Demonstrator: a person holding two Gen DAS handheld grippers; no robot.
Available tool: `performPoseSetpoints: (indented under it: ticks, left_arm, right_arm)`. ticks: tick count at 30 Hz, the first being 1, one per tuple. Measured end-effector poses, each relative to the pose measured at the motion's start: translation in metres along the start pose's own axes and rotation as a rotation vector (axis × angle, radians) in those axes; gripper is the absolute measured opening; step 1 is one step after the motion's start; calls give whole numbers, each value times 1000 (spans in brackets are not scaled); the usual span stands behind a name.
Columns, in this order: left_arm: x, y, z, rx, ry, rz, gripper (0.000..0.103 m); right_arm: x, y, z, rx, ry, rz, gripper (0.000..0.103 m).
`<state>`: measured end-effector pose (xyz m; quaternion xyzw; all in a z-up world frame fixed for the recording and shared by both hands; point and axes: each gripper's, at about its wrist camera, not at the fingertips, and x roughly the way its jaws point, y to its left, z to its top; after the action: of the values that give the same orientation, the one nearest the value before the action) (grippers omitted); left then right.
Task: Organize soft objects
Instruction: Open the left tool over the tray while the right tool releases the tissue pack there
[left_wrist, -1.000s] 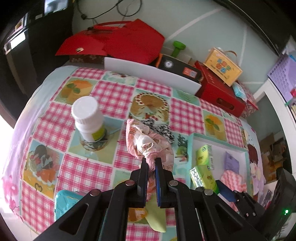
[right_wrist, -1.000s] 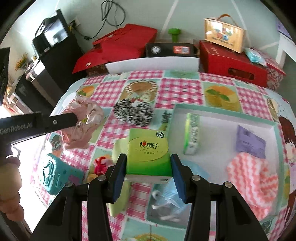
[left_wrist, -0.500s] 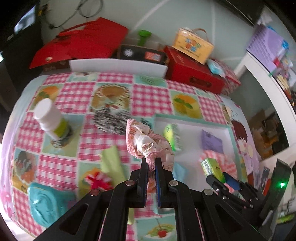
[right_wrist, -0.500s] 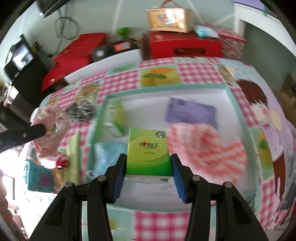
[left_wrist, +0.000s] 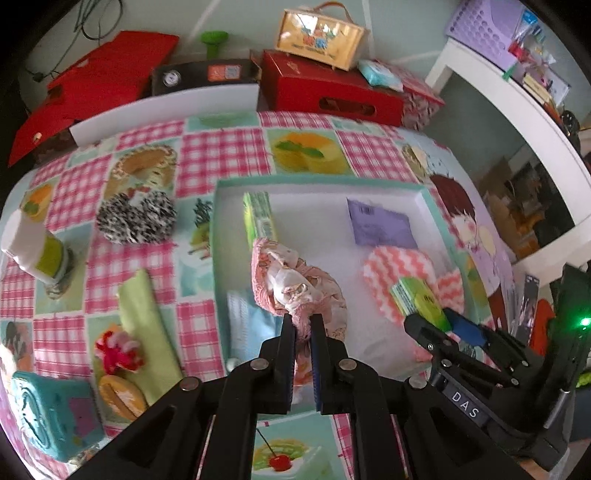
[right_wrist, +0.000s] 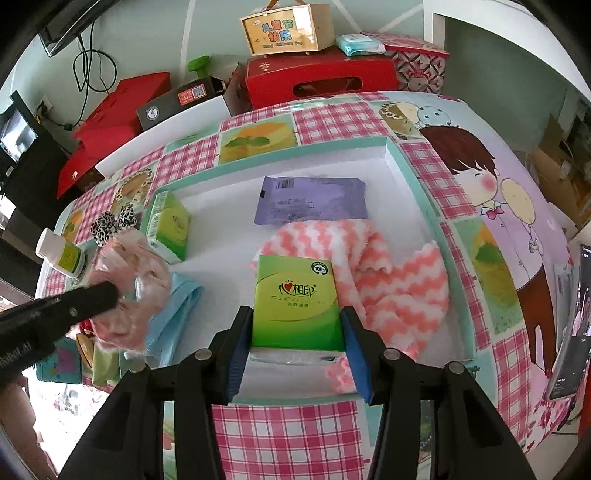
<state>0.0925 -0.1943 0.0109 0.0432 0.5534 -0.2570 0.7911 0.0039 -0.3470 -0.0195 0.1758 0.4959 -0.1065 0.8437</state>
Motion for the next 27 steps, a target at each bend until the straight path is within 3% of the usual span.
performPoseSetpoints:
  ticks: [3, 9, 13, 18, 20, 27]
  left_arm:
    - [5, 2, -2, -7, 26, 2, 9]
    - [-1, 9, -2, -20, 19, 21, 20]
    - [-5, 12, -2, -29, 12, 25, 47]
    - [-7, 18, -2, -42, 7, 39, 51]
    - [-9, 23, -1, -55, 2, 51, 62]
    - [-15, 52, -1, -120, -19, 95, 68]
  right_arm:
    - [1, 2, -1, -7, 3, -7, 50]
    - [1, 6, 0, -17, 6, -16, 51]
    - [-1, 10, 1, -29, 8, -20, 55]
    - [-3, 13, 2, -43, 5, -26, 59]
    - [-4, 14, 2, -47, 4, -29, 59]
    - [-3, 18, 2, -58, 9, -34, 66]
